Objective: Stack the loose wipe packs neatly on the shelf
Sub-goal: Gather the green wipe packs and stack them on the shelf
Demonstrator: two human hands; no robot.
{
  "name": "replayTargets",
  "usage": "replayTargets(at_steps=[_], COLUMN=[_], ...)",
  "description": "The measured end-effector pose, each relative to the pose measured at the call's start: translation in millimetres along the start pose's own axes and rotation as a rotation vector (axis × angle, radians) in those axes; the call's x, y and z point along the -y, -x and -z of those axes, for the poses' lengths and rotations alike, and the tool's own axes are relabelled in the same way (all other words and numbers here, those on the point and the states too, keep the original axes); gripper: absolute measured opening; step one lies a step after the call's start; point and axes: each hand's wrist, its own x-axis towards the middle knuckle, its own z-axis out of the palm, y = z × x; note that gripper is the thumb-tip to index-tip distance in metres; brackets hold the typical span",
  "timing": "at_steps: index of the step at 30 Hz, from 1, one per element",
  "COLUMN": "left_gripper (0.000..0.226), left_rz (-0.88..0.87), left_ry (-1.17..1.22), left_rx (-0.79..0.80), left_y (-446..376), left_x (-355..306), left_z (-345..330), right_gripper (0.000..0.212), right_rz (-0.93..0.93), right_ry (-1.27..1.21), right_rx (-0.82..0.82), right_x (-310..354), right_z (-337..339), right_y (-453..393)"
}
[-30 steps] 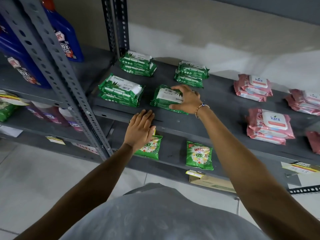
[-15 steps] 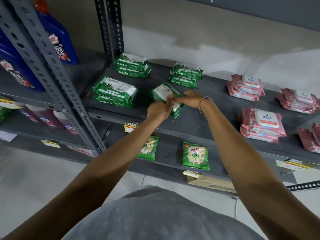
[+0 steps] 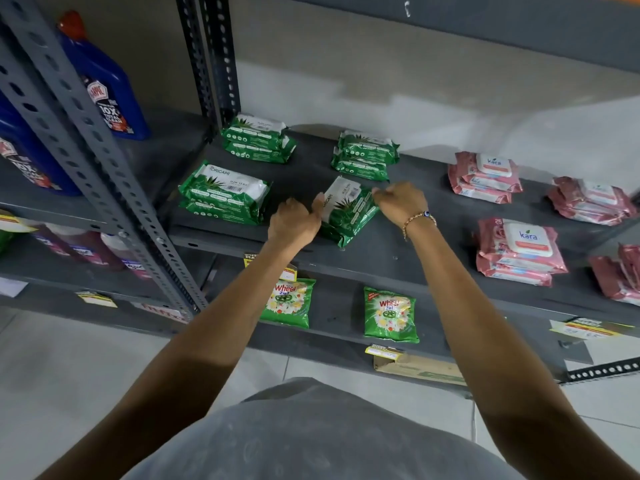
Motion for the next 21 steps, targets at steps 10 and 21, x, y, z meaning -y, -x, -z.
replayTargets(at_steps=[10, 21], left_gripper=[0.056, 0.092], left_rz=[0.154, 0.211], left_ry=[0.448, 0.703], left_rx=[0.226, 0.344], left_y=[-4.3, -35.4], left_x=[-6.8, -5.6], left_z=[-6.1, -3.3], right_gripper=[0.051, 0.054], right_rz=[-0.032, -0.248], right_ry=[-0.029, -0.524], right_rx=[0.092, 0.368], right_x=[-0.7, -35.6], right_z=[-18.9, -4.3], right_y=[-16.9, -8.7])
